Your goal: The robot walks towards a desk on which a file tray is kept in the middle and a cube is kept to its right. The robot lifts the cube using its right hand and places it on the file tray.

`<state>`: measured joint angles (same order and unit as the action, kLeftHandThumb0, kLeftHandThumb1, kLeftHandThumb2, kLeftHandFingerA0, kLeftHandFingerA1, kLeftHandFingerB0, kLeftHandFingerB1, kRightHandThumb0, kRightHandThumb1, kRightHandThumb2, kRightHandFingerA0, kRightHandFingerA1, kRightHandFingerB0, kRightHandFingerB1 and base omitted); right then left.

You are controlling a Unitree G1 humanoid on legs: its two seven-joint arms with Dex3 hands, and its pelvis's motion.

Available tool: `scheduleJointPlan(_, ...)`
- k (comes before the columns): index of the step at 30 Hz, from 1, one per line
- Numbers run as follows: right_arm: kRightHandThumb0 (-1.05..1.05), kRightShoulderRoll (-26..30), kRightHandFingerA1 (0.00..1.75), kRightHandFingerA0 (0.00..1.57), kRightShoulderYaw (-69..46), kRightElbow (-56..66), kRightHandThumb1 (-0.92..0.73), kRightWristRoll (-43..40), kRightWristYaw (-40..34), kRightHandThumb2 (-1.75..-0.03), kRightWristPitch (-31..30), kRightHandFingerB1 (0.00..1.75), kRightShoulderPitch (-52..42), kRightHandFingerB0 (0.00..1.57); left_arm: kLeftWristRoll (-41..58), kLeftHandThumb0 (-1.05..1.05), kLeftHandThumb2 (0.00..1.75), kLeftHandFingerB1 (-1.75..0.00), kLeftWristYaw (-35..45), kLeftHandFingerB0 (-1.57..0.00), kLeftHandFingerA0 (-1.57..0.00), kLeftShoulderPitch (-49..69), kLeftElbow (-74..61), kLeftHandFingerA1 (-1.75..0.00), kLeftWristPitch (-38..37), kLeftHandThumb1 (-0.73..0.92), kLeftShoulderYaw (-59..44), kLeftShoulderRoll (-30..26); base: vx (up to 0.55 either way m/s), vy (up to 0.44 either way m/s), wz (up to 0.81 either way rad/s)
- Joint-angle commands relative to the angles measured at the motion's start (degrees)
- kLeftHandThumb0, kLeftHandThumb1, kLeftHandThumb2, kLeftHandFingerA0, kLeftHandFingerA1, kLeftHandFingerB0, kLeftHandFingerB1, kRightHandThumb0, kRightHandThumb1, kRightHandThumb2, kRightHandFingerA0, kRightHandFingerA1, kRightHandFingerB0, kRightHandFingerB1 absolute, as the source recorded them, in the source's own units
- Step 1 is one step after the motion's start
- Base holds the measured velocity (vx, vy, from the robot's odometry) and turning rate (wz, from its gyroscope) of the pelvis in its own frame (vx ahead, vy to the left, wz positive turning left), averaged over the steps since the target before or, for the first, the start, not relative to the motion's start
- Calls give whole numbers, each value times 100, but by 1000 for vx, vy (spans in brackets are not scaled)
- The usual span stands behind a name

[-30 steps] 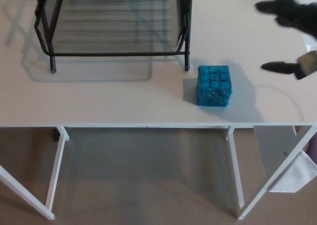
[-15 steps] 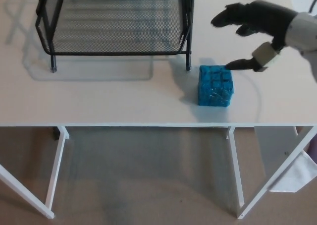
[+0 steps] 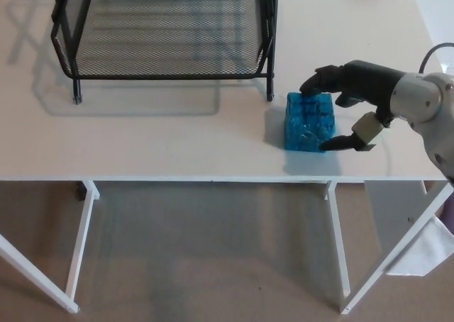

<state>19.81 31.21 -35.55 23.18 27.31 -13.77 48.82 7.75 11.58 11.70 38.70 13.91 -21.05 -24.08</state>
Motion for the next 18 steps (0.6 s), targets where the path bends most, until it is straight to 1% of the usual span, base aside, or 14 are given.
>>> scheduleJointPlan(1,-66,-82,48,17,77,-96,-52,244,-10,-56,-68,33,-283,23,-82,-64,68,-35,-82,-23,-29,-5,-83,-44,-144,92,56,-59,0,0,0)
scheduleJointPlan(4,-65,-98,44,16,170,-8,-53,372,1,-56,-199,31,-419,23,-130,-63,69,-36,-57,-23,-31,-45,-54,-45,-91,92,136,-75,0,0,0)
scheduleJointPlan(5,-66,-103,50,12,199,19,-42,417,-62,-78,-174,42,-512,18,-154,-63,68,-37,-69,-26,-32,-63,-16,-46,-128,92,165,-73,0,0,0)
scheduleJointPlan(9,-66,-127,50,13,329,103,-44,603,-245,-80,-70,43,-701,18,-142,-63,68,-37,-67,-24,-32,-136,132,-46,-188,92,200,-80,0,0,0)
scheduleJointPlan(10,-56,-138,41,21,291,143,-57,577,-308,-58,-42,30,-761,29,-151,-63,68,-36,-50,-25,-33,-162,240,-46,-272,92,212,-80,0,0,0)
scheduleJointPlan(11,-56,-155,41,21,226,202,-57,538,-390,-58,-11,30,-849,29,-165,-63,68,-36,-31,-25,-33,-203,402,-46,-394,92,232,-80,0,0,0)
scheduleJointPlan(14,-55,-220,41,21,211,228,-57,599,-590,-58,58,30,-918,30,-209,-63,68,-37,-34,-25,-35,-208,384,-47,-378,92,318,-83,0,0,0)
scheduleJointPlan(15,-58,-307,50,16,172,138,-43,594,-758,-77,112,43,-944,23,-266,-65,69,-36,14,-23,-34,-208,438,-47,-446,92,414,-90,0,0,0)
scheduleJointPlan(16,-58,-300,50,12,198,181,-43,640,-755,-78,58,44,-963,23,-274,-65,69,-36,18,-23,-34,-147,292,-46,-374,92,449,-75,0,0,0)
scheduleJointPlan(17,-59,-301,50,12,284,174,-43,761,-750,-79,20,44,-939,22,-274,-65,69,-37,17,-23,-34,-93,184,-47,-344,92,499,-63,0,0,0)
scheduleJointPlan(18,-52,-306,42,17,299,187,-57,793,-768,-58,0,32,-957,29,-262,-65,69,-37,20,-23,-33,-50,116,-47,-316,92,531,-60,0,0,0)
